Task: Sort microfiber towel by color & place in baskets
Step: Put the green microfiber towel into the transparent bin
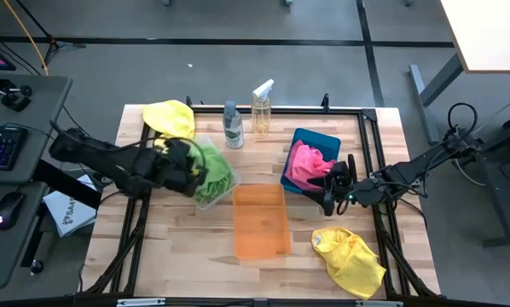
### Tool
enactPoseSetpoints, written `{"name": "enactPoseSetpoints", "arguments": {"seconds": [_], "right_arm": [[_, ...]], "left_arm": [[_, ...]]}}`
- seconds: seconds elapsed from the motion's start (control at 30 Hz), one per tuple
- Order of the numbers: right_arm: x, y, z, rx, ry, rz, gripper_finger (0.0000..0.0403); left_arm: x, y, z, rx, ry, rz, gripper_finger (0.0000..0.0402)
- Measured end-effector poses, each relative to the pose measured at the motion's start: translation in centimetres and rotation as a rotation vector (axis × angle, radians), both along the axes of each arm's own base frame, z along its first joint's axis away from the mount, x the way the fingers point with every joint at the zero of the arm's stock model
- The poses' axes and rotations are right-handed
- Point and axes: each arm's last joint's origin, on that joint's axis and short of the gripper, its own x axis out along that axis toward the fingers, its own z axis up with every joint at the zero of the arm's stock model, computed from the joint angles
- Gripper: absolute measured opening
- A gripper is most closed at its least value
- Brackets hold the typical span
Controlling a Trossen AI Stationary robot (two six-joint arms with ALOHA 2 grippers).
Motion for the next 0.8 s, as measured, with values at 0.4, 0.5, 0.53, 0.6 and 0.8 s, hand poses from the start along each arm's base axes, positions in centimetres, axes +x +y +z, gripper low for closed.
{"name": "enactPoseSetpoints", "arguments": {"seconds": [0.4,0.5,0.53,0.6,0.8], "right_arm": [[0.0,0.0,0.0,0.013,-0.002,0.001,0.0264],[0.0,0.0,0.0,0.014,-0.002,0.001,0.0264],[0.0,0.0,0.0,0.018,-0.002,-0.001,0.0264],[0.0,0.0,0.0,0.02,-0.003,0.0,0.0264],[0.0,0.0,0.0,0.014,-0.006,-0.016,0.0264]], "left_arm": [[2.1,2.8,-7.6,-0.043,0.162,-0.037,0.0],[0.6,2.5,-10.5,-0.136,0.172,-0.031,0.0],[0.2,2.4,-11.4,-0.163,0.165,-0.037,0.0],[-0.2,2.2,-12.8,-0.205,0.144,-0.051,0.0],[-0.7,2.7,-15.1,-0.293,0.137,-0.089,0.0001]]}}
